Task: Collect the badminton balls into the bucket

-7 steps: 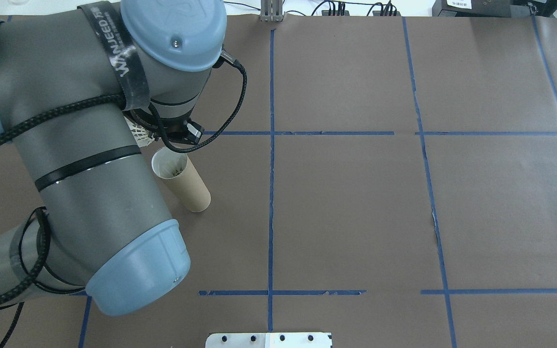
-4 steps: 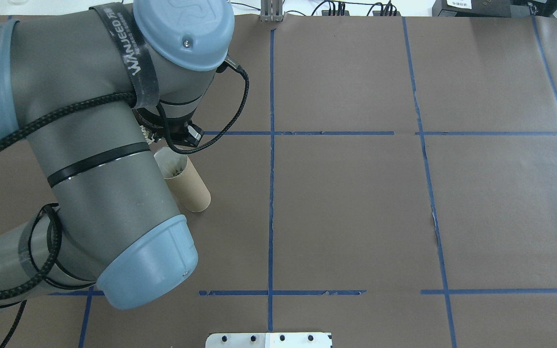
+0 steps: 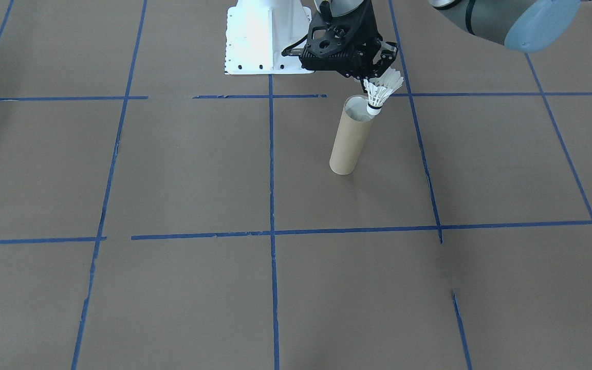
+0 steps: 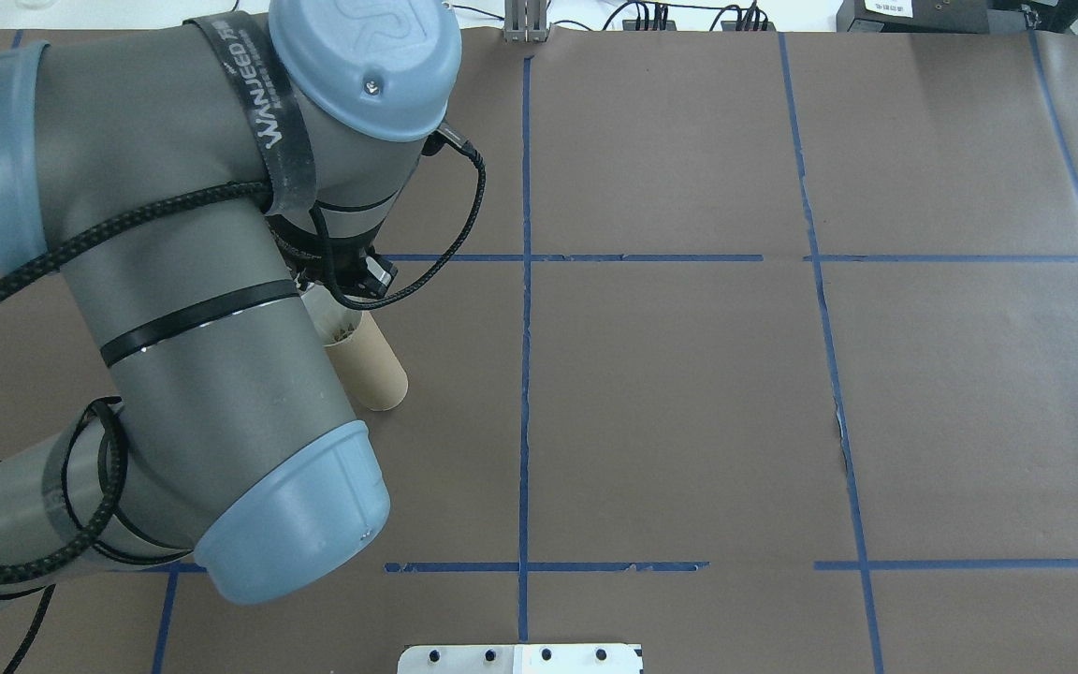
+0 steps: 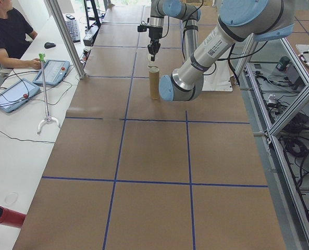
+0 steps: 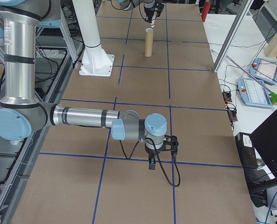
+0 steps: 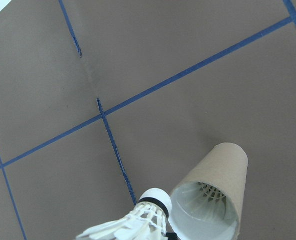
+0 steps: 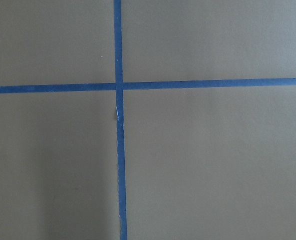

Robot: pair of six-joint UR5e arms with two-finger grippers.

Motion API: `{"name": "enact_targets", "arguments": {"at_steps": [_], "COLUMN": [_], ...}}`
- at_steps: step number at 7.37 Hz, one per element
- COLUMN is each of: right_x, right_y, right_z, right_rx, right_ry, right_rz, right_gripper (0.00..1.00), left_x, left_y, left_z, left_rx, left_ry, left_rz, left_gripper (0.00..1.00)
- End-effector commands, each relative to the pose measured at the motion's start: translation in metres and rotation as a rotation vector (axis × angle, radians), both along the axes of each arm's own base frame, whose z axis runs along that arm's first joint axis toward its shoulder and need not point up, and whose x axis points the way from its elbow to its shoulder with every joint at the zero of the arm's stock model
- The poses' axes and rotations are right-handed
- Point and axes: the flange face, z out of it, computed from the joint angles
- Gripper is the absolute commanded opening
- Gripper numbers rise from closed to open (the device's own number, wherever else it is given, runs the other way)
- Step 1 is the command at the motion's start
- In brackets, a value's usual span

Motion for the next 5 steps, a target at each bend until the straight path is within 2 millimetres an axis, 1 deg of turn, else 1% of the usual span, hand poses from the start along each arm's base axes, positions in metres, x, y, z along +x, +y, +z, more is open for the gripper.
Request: {"name": "enact_targets", "arguments": {"at_steps": [1, 2, 5], "right_x": [0.0, 0.0, 0.0], "right_y": [0.0, 0.0, 0.0], "right_z": [0.0, 0.0, 0.0], "right_rx": [0.0, 0.0, 0.0], "right_ry": [0.0, 0.0, 0.0], "right_rz": [0.0, 0.0, 0.0], "right_gripper": [1.0, 1.0, 1.0], "left_x": [0.011, 0.0191, 0.0188], "left_y": [0.0042, 0.0041, 0.0042], "left_z": [-0.0011, 0.0016, 0.0024], "left_rx": [-0.016, -0.023, -0.014], "left_ry": [0.01, 0.002, -0.002], "left_rz": [0.035, 0.043, 0.065], "left_gripper": [0.0, 0.0, 0.0]}}
